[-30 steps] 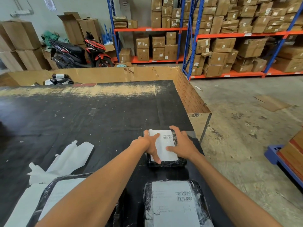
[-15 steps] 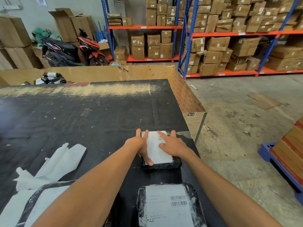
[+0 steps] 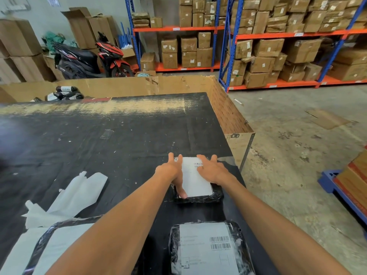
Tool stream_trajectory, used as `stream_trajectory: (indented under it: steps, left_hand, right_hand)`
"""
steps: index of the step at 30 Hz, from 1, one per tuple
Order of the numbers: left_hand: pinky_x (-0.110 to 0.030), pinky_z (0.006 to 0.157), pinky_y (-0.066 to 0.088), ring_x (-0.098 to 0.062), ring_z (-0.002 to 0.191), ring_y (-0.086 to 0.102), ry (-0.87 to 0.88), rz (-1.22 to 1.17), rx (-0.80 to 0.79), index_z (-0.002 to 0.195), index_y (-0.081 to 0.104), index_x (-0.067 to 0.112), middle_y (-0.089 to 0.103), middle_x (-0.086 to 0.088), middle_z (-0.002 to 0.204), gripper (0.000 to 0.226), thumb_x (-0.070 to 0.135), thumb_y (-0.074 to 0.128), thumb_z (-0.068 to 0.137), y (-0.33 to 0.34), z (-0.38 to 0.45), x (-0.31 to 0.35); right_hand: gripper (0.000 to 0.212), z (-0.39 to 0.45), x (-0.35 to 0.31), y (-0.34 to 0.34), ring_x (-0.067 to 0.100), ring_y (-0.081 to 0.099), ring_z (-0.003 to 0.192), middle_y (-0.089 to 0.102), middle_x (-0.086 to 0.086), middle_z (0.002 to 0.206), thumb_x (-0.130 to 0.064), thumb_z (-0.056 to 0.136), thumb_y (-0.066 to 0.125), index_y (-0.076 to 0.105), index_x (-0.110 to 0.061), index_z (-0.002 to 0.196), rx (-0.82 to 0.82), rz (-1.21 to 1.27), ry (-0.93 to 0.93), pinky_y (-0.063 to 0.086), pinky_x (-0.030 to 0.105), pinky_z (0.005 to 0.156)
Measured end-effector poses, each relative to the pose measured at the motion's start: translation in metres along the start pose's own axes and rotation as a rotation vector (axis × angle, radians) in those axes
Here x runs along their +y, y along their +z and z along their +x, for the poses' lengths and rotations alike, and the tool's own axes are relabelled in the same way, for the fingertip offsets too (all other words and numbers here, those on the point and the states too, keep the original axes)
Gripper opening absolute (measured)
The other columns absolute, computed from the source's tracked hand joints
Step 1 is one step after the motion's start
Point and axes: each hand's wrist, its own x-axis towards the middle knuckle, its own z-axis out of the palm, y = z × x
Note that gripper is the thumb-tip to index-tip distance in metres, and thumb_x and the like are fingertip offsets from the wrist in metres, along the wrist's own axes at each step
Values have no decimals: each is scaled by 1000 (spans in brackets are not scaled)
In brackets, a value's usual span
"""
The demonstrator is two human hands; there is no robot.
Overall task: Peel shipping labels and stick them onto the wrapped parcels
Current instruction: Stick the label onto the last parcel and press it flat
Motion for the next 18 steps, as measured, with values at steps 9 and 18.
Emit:
stream_trajectory:
  steps: [9,18]
  left_hand:
    - [-56,110,37,-43,148,15,83,-39,-101,143,-28,52,-34,-8,158,136,58,83,65,-3,-7,-8]
    - [-49,106,45,-40,144,26,98,-109,-161,144,-23,54,-31,-7,159,110,63,66,80,-7,3,-15]
  right_hand:
    - [116,-14,30,-2,30,19,146,11,4,150,-58,83,71,-15,-34,157,-254,328,-147,24,40,118]
    - [118,-16,51,-12,17,54,61,6,11,160,-22,78,76,-10,-55,151,-347,517,-204,51,33,66]
